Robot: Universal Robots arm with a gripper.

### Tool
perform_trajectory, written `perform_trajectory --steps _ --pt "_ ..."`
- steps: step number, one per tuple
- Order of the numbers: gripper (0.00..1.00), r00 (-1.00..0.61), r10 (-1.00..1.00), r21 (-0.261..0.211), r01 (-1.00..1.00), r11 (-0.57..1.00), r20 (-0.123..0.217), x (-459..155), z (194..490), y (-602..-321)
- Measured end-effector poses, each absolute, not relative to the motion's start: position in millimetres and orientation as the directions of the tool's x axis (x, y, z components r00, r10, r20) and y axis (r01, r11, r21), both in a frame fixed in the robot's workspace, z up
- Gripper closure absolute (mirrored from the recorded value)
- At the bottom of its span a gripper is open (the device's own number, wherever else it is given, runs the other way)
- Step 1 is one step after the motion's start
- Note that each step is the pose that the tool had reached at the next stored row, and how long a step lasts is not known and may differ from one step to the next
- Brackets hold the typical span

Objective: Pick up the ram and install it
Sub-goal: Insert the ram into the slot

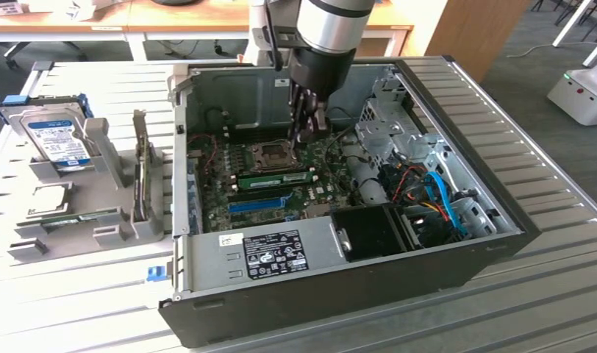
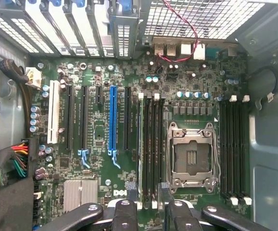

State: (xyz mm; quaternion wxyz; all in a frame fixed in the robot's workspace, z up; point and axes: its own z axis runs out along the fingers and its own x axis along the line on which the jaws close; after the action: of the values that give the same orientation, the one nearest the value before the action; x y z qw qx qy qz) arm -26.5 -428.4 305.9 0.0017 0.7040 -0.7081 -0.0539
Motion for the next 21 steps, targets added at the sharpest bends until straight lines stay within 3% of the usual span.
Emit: perform_trajectory --steps 21 --pt "0.69 -0.009 -0.997 0.077 -0.997 0.003 -0.074 -26.5 312.1 -428.4"
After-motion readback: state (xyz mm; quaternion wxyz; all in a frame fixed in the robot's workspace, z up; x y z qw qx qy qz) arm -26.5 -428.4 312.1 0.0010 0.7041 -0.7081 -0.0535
